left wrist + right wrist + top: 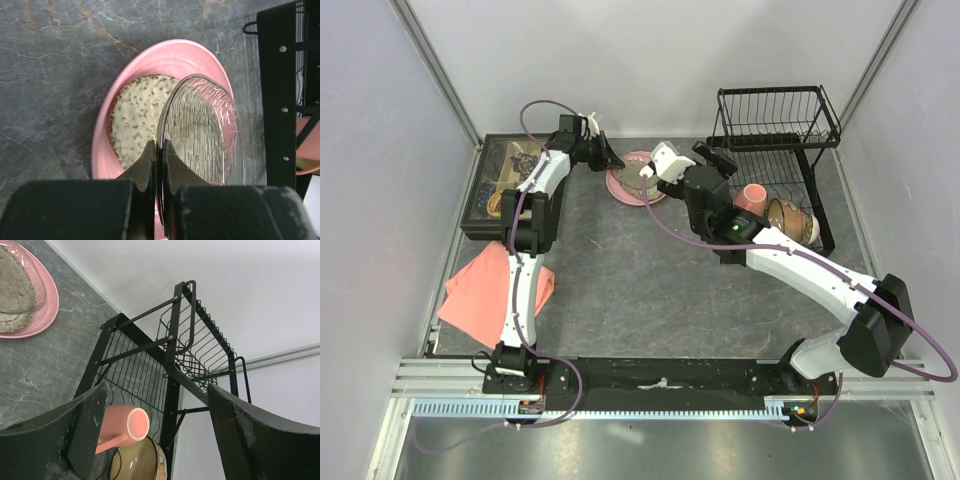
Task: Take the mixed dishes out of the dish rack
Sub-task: Place the plate at the center of the board.
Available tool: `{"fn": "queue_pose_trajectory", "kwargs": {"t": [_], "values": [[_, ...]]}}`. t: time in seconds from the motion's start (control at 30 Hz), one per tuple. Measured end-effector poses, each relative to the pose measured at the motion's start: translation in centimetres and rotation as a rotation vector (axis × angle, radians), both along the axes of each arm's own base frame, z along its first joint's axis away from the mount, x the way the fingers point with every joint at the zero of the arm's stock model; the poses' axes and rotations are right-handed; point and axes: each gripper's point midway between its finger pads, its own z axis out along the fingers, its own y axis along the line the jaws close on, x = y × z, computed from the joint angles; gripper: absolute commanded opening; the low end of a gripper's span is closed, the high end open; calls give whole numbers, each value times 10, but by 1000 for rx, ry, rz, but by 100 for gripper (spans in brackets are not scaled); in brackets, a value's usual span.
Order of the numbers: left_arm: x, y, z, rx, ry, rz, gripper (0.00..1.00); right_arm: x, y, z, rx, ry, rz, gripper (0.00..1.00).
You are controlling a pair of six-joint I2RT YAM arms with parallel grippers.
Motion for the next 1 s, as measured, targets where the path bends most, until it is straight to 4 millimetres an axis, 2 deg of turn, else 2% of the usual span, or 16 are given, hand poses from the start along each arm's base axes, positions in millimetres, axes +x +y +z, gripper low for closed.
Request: {"fn": "queue_pose_trajectory", "kwargs": {"t": [0.07, 0.37, 0.53, 0.63, 0.77, 1.0], "values": [[2, 1, -2, 3, 1, 7, 2, 1, -2, -2, -1, 6, -4, 89], [6, 0, -1, -1, -8, 13, 20, 1, 0, -6, 7, 21, 10, 89], [9, -1, -6, -6, -7, 16, 22, 2, -5, -9, 1, 33, 6, 89], [8, -2, -10, -5, -1, 15, 27, 1, -10, -9, -2, 38, 2, 89], [7, -5, -15, -5, 9, 13, 41, -1, -16, -9, 0, 37, -5, 89], [7, -8, -14, -4, 8, 8, 47, -3, -21, -20, -12, 58, -8, 89]]}}
